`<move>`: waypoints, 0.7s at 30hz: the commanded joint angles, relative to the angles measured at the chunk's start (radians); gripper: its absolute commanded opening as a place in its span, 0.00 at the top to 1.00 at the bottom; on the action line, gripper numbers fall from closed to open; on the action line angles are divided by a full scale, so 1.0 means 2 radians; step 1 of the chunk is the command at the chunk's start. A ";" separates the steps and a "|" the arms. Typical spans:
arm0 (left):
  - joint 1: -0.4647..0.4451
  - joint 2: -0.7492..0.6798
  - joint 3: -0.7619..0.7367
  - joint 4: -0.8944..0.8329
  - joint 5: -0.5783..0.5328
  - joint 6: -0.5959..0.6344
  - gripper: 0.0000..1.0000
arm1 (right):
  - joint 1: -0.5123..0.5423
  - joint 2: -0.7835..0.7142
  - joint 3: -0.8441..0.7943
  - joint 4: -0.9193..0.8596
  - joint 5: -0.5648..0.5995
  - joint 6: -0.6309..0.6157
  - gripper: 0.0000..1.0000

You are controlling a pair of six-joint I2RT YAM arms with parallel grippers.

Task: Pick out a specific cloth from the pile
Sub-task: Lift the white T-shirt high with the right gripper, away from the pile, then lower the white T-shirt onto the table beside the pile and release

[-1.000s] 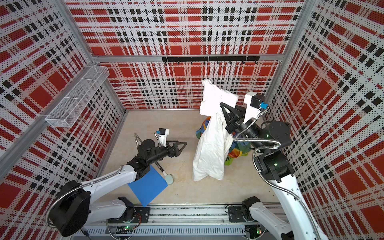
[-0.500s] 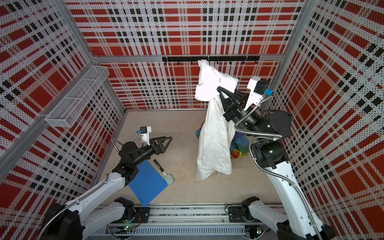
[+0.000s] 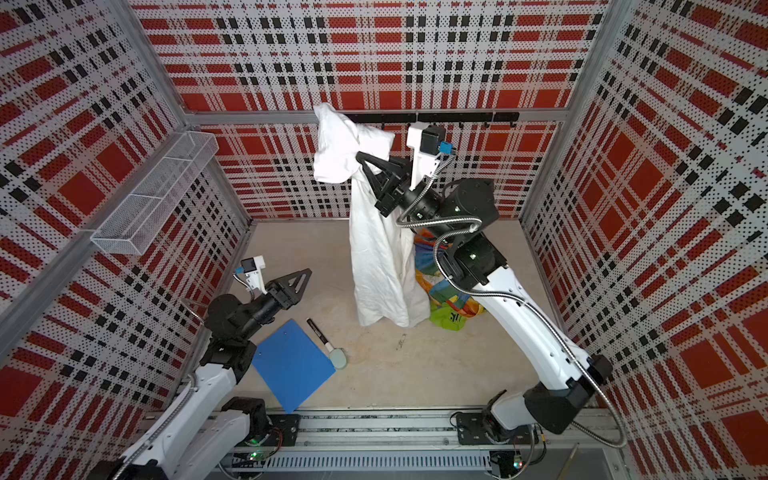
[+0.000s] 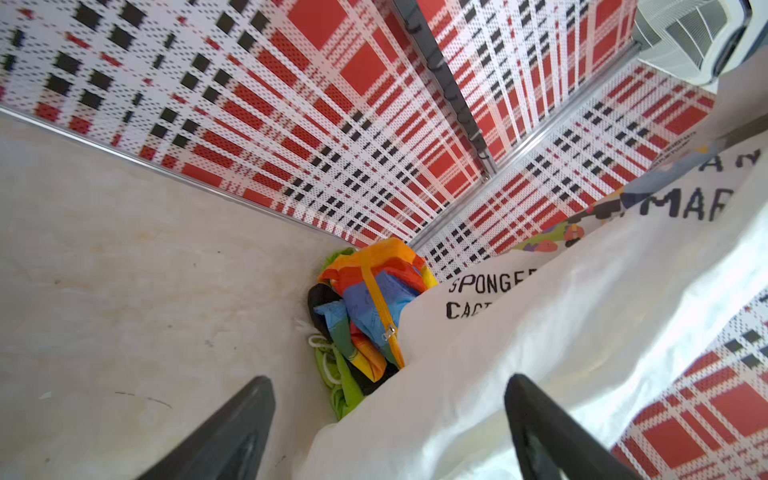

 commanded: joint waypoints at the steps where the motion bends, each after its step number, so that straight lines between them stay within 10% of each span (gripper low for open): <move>1: 0.025 -0.017 -0.005 -0.017 0.023 -0.013 0.10 | 0.012 0.048 0.076 0.050 0.026 -0.015 1.00; 12: 0.035 -0.040 -0.004 -0.055 0.007 0.003 0.10 | 0.014 0.243 0.305 0.012 0.022 0.008 1.00; 21: 0.028 -0.029 -0.010 -0.056 -0.002 0.009 0.08 | 0.014 0.266 0.210 0.040 0.018 0.022 1.00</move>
